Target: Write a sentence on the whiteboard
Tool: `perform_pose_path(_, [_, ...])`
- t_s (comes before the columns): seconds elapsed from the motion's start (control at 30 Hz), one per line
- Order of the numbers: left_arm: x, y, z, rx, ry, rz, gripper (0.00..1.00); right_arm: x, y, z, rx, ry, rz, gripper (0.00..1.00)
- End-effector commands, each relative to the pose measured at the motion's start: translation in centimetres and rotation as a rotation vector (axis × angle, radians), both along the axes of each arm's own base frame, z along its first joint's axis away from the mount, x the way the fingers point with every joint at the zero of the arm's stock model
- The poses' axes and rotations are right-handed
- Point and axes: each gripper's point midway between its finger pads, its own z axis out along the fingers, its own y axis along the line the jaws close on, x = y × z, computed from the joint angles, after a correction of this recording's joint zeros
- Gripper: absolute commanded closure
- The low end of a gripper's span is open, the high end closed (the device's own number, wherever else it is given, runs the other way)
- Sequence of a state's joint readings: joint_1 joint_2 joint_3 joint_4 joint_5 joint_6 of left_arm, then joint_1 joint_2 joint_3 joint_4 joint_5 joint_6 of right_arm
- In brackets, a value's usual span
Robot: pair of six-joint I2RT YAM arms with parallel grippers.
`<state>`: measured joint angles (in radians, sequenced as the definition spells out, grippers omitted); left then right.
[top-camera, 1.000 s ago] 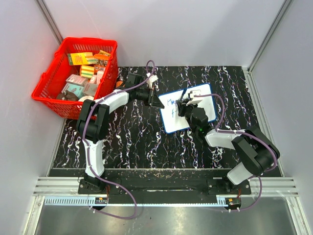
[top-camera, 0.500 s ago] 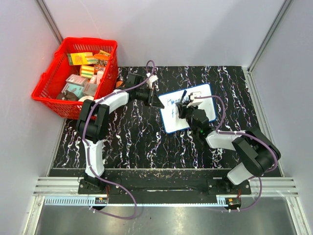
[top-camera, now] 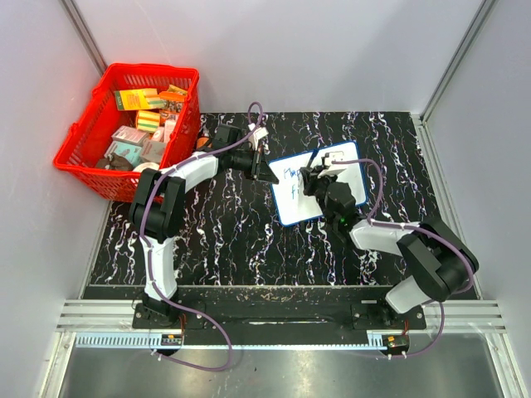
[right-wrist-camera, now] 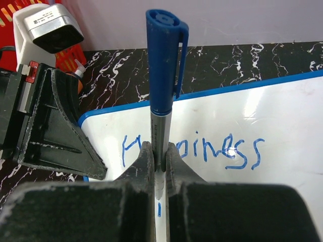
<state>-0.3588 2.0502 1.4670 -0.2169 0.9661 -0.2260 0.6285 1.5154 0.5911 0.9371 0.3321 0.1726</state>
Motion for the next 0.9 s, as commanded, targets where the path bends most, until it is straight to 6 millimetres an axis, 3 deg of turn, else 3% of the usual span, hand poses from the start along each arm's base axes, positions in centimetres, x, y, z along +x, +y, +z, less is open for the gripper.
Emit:
perform_pose_path(0.0, [0.6, 2.5, -6.3, 0.236, -0.052, 0.068, 1.00, 1.1, 0.2, 2.0, 0.035, -0.064, -0.032, 1.00])
perform_pose_path(0.43, [0.3, 2.5, -6.3, 0.235, -0.051, 0.067, 1.00, 1.9, 0.2, 0.3, 0.028, -0.030, -0.057, 1.00])
perform_pose_path(0.77, [0.3, 2.5, -6.4, 0.237, -0.050, 0.068, 1.00, 0.6, -0.9, 1.9, 0.036, -0.058, -0.060, 1.00])
perform_pose_path(0.87, [0.3, 2.5, -6.3, 0.236, -0.053, 0.068, 1.00, 0.5, -1.1, 1.5, 0.025, -0.050, -0.068, 1.00])
